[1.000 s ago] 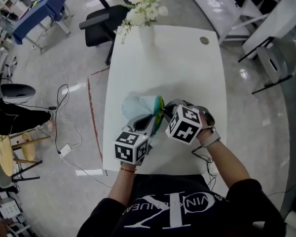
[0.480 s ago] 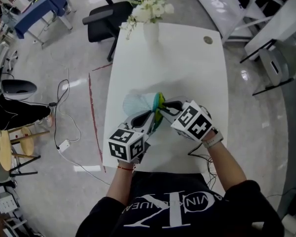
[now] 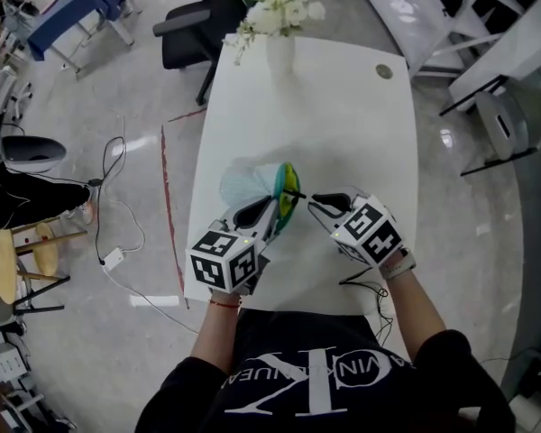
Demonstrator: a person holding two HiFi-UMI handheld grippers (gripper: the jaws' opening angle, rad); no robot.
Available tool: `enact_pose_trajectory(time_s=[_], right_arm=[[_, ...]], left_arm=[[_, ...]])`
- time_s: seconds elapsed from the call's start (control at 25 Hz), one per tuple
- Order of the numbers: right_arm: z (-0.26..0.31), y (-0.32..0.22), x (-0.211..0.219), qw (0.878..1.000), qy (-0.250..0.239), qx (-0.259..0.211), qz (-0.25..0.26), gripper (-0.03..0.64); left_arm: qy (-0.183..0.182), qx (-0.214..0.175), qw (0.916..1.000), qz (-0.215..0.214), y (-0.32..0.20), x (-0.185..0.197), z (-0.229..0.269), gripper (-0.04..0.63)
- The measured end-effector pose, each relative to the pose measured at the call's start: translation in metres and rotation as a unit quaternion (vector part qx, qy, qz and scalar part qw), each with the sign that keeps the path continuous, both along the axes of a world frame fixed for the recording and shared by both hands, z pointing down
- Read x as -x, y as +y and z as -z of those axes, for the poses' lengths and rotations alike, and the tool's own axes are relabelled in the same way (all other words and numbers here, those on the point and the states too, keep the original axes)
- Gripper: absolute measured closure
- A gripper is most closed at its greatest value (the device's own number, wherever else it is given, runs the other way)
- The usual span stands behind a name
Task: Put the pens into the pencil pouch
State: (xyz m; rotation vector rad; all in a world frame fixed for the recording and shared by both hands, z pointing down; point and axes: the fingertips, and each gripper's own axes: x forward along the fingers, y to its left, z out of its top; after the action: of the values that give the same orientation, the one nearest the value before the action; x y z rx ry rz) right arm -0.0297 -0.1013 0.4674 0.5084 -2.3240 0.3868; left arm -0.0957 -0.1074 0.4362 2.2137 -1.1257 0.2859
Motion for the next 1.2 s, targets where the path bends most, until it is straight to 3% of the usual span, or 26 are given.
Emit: enact_pose_trajectory(time_s=[0.2, 0.44, 0.64, 0.88, 1.08, 1.2], right_arm=[[0.0, 0.0, 0.012, 1.0, 0.003, -0.007, 0.012, 0.589], [-0.006, 0.005, 0.025, 0.999, 0.025, -0.011, 0.038, 0.597], [-0.011, 0.007, 0.022, 0.999, 0.022, -0.004, 0.03, 0.597], [-0.004, -0.003, 0.009, 1.0, -0.017, 0.001, -0.024, 0.607], [0.005, -0.005, 0.002, 0.992, -0.095, 0.016, -0.079, 0.607], [0.007, -0.005, -0.001, 0.986, -0.129, 0.015, -0.104, 0.607]], left_arm=[[-0.005, -0.002, 0.9998, -0.019, 0.004, -0.006, 0.0, 0.581], [-0.023, -0.013, 0.9965, -0.079, 0.016, -0.021, -0.002, 0.58], [-0.042, -0.012, 0.9954, -0.085, 0.019, -0.022, -0.009, 0.58], [-0.047, -0.005, 0.9962, -0.073, 0.016, -0.011, -0.019, 0.58], [-0.008, 0.004, 0.9992, -0.04, 0.015, -0.001, -0.031, 0.58], [-0.015, 0.003, 0.9995, -0.026, 0.015, 0.004, -0.041, 0.58]])
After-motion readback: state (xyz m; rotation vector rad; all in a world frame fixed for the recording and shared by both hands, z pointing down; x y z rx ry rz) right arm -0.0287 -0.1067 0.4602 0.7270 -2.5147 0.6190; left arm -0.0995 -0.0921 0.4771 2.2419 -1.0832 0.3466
